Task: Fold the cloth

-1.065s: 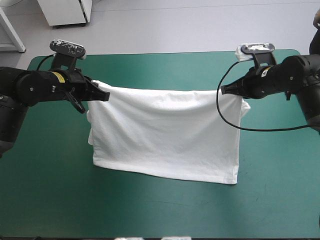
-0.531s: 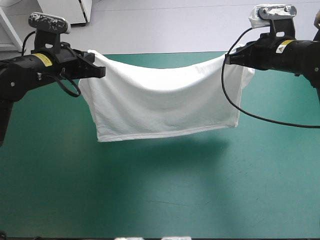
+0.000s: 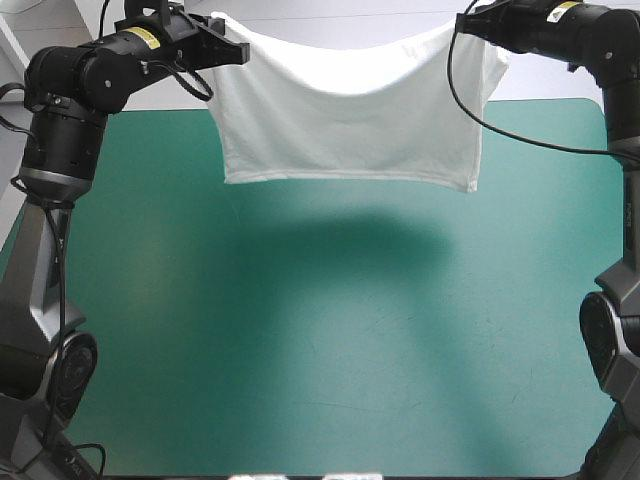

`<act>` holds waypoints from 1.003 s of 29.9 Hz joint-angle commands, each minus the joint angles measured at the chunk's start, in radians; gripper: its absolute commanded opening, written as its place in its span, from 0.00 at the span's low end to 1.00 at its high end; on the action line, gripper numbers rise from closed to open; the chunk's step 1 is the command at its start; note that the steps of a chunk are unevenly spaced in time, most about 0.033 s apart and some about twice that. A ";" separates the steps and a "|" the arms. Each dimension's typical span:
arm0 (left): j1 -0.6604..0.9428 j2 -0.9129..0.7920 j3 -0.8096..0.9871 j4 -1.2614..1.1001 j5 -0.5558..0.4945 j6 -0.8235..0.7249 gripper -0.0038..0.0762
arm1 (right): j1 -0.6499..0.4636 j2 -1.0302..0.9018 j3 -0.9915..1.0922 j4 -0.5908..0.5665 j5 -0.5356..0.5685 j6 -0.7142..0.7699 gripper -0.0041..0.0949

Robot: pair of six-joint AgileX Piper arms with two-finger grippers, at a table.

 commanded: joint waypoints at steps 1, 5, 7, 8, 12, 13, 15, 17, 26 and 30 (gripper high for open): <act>0.040 -0.030 -0.051 -0.124 -0.100 0.071 0.04 | -0.028 -0.029 -0.052 0.043 -0.065 -0.027 0.02; 0.072 -0.023 -0.023 -0.180 -0.052 0.071 0.04 | -0.034 -0.027 0.016 0.048 -0.032 -0.027 0.02; 0.080 -0.023 0.020 -0.204 0.008 0.071 0.04 | -0.034 -0.027 0.067 0.048 0.004 -0.027 0.02; 0.080 -0.023 0.045 -0.204 0.030 0.071 0.04 | -0.034 -0.027 0.101 0.048 0.013 -0.027 0.02; 0.080 -0.033 0.197 -0.229 0.145 0.071 0.04 | -0.034 -0.043 0.264 0.050 0.032 -0.042 0.02; 0.080 -0.037 0.236 -0.232 0.182 0.069 0.04 | -0.034 -0.053 0.311 0.052 0.036 -0.053 0.02; 0.080 -0.047 0.311 -0.254 0.224 0.064 0.04 | -0.034 -0.074 0.406 0.052 0.045 -0.060 0.02; 0.080 -0.064 0.386 -0.292 0.254 0.074 0.04 | -0.032 -0.102 0.495 0.052 0.051 -0.071 0.02; 0.080 -0.192 0.649 -0.331 0.346 0.097 0.04 | -0.030 -0.243 0.768 0.061 0.071 -0.103 0.02; 0.080 -0.260 0.772 -0.331 0.348 0.097 0.04 | -0.030 -0.306 0.878 0.059 0.073 -0.108 0.02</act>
